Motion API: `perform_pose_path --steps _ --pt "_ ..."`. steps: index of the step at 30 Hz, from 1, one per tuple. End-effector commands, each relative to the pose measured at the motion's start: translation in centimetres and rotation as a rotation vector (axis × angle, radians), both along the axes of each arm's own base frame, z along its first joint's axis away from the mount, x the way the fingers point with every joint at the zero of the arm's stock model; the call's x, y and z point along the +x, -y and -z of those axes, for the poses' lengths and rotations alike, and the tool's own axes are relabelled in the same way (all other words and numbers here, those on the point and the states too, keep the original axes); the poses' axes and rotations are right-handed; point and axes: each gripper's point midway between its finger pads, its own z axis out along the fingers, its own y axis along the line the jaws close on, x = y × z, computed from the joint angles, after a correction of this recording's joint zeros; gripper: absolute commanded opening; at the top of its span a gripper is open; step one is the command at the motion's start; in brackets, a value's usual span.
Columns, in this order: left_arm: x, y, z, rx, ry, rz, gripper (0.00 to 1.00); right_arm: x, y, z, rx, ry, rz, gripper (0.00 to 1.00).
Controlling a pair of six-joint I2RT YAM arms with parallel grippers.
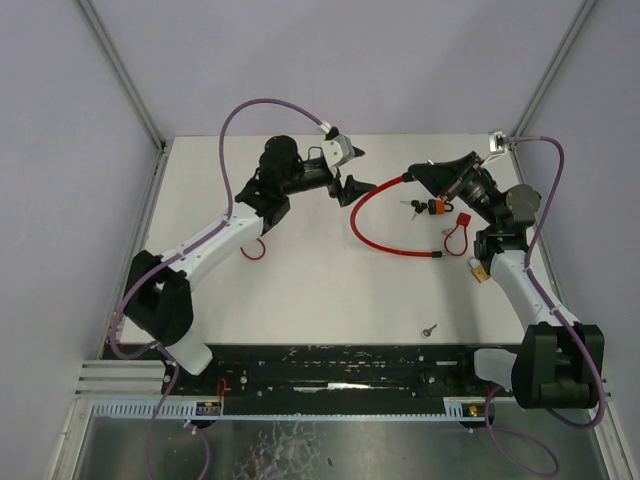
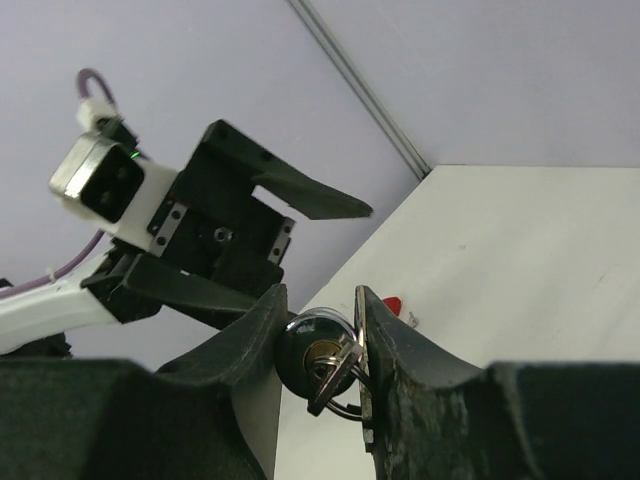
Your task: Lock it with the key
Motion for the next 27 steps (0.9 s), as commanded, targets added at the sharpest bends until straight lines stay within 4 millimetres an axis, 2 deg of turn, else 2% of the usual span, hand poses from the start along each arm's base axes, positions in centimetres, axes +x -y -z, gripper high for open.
perform_pose_path --steps 1,8,13,15,19,24,26,27 --pt "-4.9 2.1 2.9 0.045 -0.351 0.387 0.75 -1.6 -0.4 -3.6 -0.020 0.158 -0.046 0.00" --pt "-5.1 2.9 3.4 0.034 -0.457 0.489 0.66 -2.0 -1.2 -3.4 -0.043 0.179 -0.093 0.00" --pt "-5.8 3.3 3.2 0.018 -0.504 0.581 0.53 -2.1 -2.0 -3.0 -0.054 0.178 -0.123 0.00" --pt "-5.9 3.5 3.2 0.016 -0.512 0.598 0.52 -2.1 -2.3 -2.8 -0.059 0.177 -0.134 0.00" --pt "-6.5 3.5 2.7 -0.005 -0.518 0.656 0.44 -2.3 -2.9 -2.5 -0.068 0.178 -0.159 0.00" --pt "-6.8 3.4 2.7 -0.003 -0.539 0.693 0.24 -2.4 -3.1 -2.4 -0.072 0.180 -0.171 0.00" --pt "-7.0 3.4 2.4 -0.007 -0.542 0.702 0.04 -2.5 -3.3 -2.4 -0.073 0.181 -0.178 0.00" --pt "-7.0 3.3 2.4 -0.007 -0.540 0.707 0.01 -2.6 -3.4 -2.4 -0.075 0.181 -0.184 0.00"
